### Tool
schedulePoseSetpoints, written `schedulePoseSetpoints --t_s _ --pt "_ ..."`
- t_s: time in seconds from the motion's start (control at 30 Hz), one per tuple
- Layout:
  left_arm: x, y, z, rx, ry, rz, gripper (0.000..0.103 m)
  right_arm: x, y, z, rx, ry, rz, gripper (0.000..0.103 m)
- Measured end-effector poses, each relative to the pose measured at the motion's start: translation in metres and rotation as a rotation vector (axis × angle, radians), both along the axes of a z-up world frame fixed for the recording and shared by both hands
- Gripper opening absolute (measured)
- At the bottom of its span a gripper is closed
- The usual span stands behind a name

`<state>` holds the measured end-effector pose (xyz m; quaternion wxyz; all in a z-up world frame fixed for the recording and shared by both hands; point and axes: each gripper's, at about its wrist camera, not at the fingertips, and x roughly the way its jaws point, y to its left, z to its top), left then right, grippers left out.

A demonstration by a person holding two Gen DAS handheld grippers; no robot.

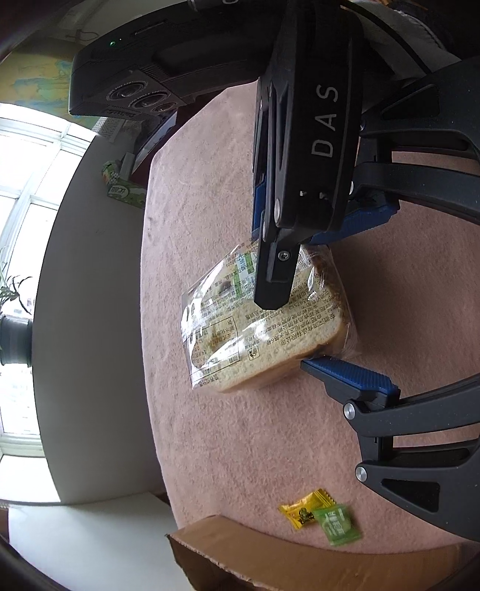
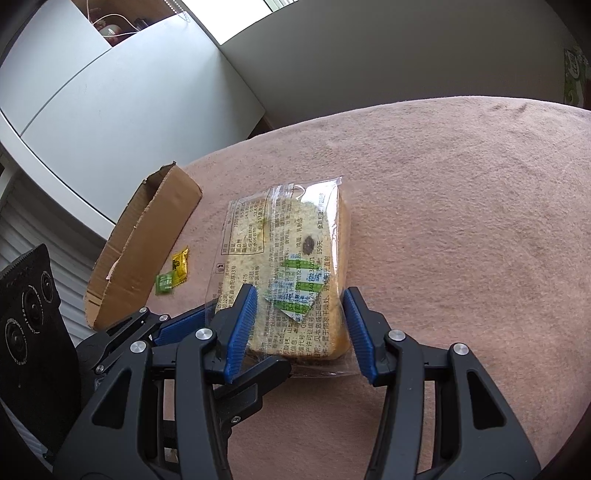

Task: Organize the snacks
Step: 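Close the right gripper on the bread loaf, left gripper pressing its other side, then lift the bread loaf with both grippers and carry it over the box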

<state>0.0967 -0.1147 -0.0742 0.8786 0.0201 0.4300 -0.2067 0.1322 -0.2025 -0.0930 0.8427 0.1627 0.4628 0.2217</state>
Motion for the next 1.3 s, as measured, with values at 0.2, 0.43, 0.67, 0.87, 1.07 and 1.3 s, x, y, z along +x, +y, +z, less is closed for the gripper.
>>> schedulePoseSetpoints --t_s 0.2,0.43,0.67,0.87,1.07,1.3 --pt "0.007 0.005 -0.004 -0.044 0.022 -0.001 0.063 -0.001 -0.002 -0.001 0.010 0.004 0.002 0.052" --pt "0.003 0.006 0.001 -0.052 -0.003 -0.002 0.062 -0.006 0.001 0.004 -0.006 -0.018 0.004 0.051" --pt "-0.005 0.015 0.009 -0.057 -0.032 0.011 0.061 -0.014 0.009 0.018 -0.013 -0.060 0.003 0.051" --pt "-0.016 0.024 0.026 -0.068 -0.089 0.029 0.061 -0.023 0.021 0.039 -0.024 -0.126 0.012 0.051" --pt "-0.028 0.040 0.044 -0.063 -0.158 0.053 0.061 -0.030 0.040 0.062 -0.023 -0.182 0.036 0.051" --pt "-0.038 0.070 0.061 -0.076 -0.217 0.099 0.061 -0.033 0.076 0.082 -0.027 -0.239 0.071 0.051"
